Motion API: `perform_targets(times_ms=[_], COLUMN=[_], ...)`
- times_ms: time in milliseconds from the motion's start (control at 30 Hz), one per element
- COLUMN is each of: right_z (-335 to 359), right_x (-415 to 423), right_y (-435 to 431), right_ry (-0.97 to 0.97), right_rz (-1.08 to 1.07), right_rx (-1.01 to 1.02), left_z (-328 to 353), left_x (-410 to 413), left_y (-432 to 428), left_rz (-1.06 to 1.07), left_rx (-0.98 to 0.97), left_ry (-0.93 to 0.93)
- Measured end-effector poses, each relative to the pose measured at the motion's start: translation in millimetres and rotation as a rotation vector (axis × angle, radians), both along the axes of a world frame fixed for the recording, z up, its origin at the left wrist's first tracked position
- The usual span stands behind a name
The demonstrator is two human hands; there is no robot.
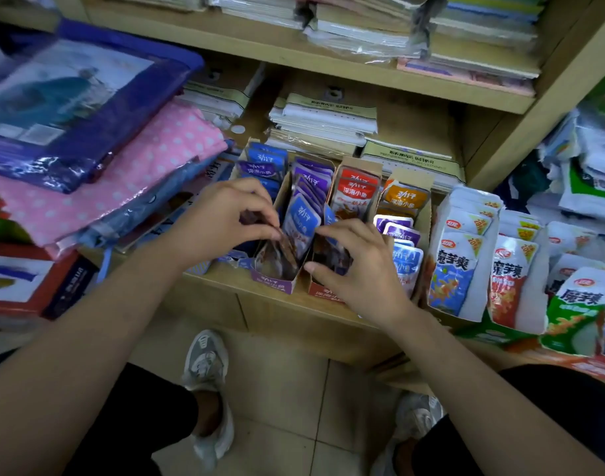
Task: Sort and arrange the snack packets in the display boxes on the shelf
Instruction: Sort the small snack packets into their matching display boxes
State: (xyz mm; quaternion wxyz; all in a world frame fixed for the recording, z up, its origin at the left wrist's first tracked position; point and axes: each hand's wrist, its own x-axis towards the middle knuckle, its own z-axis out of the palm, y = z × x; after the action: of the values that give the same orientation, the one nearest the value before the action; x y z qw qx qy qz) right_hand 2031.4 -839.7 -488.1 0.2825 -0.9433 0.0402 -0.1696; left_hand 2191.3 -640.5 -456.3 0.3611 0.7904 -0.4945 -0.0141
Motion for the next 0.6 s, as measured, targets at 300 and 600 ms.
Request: perform_targets(times_ms=[300,600], right_z=[11,46], right_x=[11,14], right_y=[20,-4], right_ry=[-0.073,-0.083], right_rz=[-0.077,-0.089], right_rx=[0.388,0.526], left_z=[21,35], left_x=[-13,-23], left_y=[-24,-50], left_rz=[0.153,0.236], left_rx=[-0.311,-0.525], left_ry=[-0.045,0.212])
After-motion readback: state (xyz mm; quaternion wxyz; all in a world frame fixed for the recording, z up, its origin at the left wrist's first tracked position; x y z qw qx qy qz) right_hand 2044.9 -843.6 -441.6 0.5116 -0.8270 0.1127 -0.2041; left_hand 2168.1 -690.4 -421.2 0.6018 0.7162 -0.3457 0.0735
